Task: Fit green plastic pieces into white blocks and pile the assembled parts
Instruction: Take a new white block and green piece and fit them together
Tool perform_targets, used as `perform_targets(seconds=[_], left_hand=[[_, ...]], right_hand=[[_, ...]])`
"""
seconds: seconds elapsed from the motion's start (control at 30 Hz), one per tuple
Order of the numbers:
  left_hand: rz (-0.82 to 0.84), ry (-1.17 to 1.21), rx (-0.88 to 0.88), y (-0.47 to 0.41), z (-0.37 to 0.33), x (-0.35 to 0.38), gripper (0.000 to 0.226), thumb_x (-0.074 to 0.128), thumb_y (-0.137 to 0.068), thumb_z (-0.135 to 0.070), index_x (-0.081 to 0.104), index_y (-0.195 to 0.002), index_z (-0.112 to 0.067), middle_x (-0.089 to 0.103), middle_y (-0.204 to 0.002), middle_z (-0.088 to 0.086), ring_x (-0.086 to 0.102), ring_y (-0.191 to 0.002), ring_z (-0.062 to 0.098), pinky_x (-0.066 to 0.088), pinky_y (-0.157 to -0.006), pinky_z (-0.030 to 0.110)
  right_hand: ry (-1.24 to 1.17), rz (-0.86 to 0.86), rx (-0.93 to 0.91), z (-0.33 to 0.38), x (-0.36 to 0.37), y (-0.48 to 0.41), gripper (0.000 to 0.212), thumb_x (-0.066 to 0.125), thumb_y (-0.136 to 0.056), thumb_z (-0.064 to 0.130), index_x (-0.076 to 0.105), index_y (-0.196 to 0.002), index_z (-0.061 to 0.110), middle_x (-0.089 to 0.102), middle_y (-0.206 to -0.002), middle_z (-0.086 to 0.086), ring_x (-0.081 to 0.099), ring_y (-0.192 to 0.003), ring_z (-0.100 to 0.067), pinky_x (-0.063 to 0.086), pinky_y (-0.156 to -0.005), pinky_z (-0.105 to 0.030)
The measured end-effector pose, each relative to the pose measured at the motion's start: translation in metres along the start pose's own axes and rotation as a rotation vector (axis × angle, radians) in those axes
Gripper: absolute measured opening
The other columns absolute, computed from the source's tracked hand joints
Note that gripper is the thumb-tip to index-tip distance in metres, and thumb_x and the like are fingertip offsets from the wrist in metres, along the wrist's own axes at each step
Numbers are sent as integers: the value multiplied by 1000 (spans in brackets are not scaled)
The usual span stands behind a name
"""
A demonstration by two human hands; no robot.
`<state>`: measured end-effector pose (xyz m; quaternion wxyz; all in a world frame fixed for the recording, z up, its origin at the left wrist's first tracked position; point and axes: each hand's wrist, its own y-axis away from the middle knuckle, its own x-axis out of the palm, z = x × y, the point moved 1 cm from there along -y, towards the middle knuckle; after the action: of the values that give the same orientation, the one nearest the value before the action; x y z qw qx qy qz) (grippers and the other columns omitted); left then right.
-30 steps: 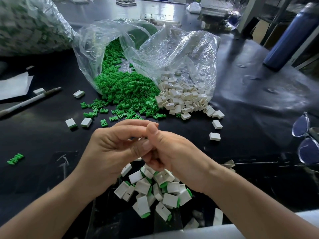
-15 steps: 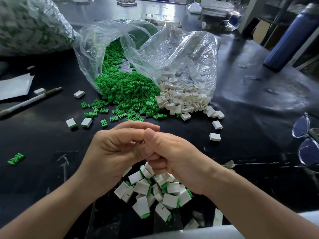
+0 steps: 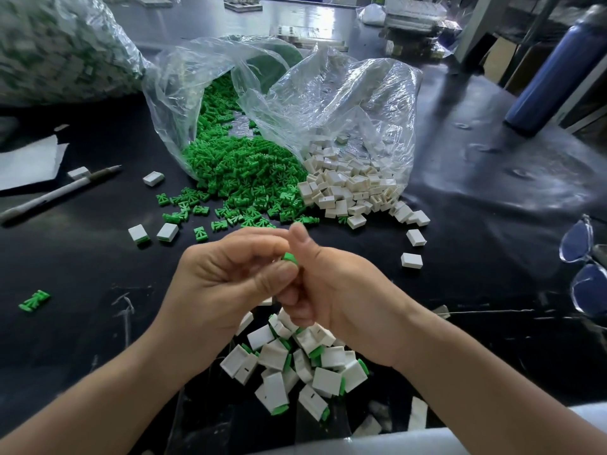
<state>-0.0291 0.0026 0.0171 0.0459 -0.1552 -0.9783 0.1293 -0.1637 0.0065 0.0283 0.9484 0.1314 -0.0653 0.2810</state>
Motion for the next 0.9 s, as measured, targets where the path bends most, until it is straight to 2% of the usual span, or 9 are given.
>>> perform_targets(seconds=[0.07,0.1,0.2,0.3,0.43,0.6,0.73,0.8,0.9], left_hand=[[-37,111,11,0,0,0,33,74,-67,-22,68,-89,2,68,-74,7,61,-56,30,54,-55,39],[-64,128,7,0,-1,1,28,70,-64,-16,69,-86,2,69,-75,11,62,-54,30,55,-52,35],[-88,123,-34,0,-3,1,25,66,-61,-16,72,-83,-4,70,-75,13,66,-54,24,54,-51,26],[-12,162,-92,0,-3,-2,26,70,-66,-22,74,-89,-11,69,-66,14,67,-56,25,54,-55,27],[34,170,-106,-1,-3,-7,34,76,-64,-33,75,-91,-12,72,-79,15,69,-65,25,55,-62,27],[-30,120,-129,-1,-1,-8,20,71,-63,-9,75,-82,-7,72,-93,12,68,-67,25,54,-61,27],[-1,143,-132,0,-5,-4,24,65,-65,-16,73,-85,-4,68,-77,25,66,-59,35,55,-57,33],[11,115,-141,0,-5,-5,27,72,-57,-12,74,-84,-7,70,-83,20,68,-62,33,55,-58,30],[14,102,-174,0,-2,-7,27,72,-61,-12,75,-87,-8,72,-89,17,69,-70,34,56,-63,29]], right_hand=[[-22,23,6,2,-2,1,78,38,-75,53,48,-112,-15,43,-63,2,34,-55,-8,28,-53,-20],[-34,22,8,3,-3,1,65,39,-75,47,53,-100,-11,44,-62,2,35,-54,-8,28,-52,-19],[-52,7,-2,5,-2,3,30,43,-74,38,49,-75,9,46,-61,2,37,-53,-7,30,-50,-16],[-55,6,8,6,-5,4,28,44,-75,38,50,-78,11,46,-62,3,38,-56,-8,30,-53,-17],[-43,9,4,7,-9,4,25,52,-87,35,50,-81,10,47,-64,4,40,-58,-7,31,-54,-16],[11,18,2,6,-8,3,30,45,-82,41,52,-79,11,49,-65,2,42,-57,-8,31,-55,-20],[179,-8,-4,7,-6,3,36,38,-77,45,51,-75,11,52,-62,7,44,-54,-6,32,-54,-20],[230,-6,10,8,-6,4,34,37,-83,42,50,-76,12,51,-62,7,44,-53,-5,33,-53,-18],[256,-21,30,8,-8,5,27,37,-95,29,50,-79,13,49,-63,6,43,-54,-4,34,-53,-14]])
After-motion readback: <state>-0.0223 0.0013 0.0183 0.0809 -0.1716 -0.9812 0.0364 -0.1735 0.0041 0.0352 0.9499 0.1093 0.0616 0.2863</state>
